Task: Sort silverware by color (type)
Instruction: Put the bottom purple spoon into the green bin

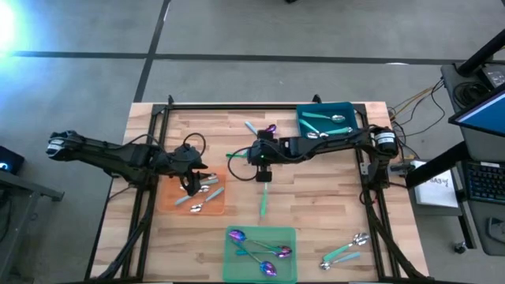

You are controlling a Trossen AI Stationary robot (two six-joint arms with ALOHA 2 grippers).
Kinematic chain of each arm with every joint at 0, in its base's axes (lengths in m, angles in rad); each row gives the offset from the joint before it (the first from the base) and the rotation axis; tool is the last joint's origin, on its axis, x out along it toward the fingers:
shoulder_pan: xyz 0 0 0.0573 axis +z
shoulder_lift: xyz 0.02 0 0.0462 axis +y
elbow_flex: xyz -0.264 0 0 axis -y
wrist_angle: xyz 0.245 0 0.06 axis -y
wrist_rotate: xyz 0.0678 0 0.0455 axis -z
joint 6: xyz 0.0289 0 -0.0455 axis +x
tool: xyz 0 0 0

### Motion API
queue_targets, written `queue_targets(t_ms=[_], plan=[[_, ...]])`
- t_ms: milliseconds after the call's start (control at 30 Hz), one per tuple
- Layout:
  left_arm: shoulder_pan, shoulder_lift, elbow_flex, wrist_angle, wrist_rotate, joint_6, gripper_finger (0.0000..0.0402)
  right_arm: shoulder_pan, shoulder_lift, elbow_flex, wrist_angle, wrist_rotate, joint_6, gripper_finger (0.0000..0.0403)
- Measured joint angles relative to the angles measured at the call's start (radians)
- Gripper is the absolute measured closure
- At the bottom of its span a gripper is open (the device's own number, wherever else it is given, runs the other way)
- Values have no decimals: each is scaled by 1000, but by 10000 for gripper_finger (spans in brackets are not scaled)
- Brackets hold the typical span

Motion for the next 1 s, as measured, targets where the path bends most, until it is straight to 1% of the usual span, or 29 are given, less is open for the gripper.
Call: queue_targets(t_ms=[267, 367, 500, 667, 700, 767, 833, 933, 1000], plan=[[0, 0, 0, 14, 0, -5, 262, -1, -50, 0, 77, 2, -7, 394], [0, 6, 0, 98, 0, 18, 262, -2, -69, 0, 121, -29, -6, 394], [0, 30, 0, 264, 2, 140, 262, 0, -91, 0, 192, -88, 8, 394], [0, 64, 0, 428, -5, 321, 262, -1, -134, 0, 278, -87, 8, 394], [-1, 68, 0, 454, -23, 345, 262, -1, -142, 0, 291, -88, 4, 394], [-1, 72, 0, 505, -92, 399, 262, -1, -157, 0, 320, -105, -2, 394], [-1, 72, 0, 546, -198, 448, 262, 1, -168, 0, 357, -117, -7, 394], [0, 72, 0, 640, -343, 514, 262, 2, -177, -3, 424, -165, -19, 394], [0, 72, 0, 716, -373, 556, 262, 2, -178, -3, 464, -187, -24, 394]])
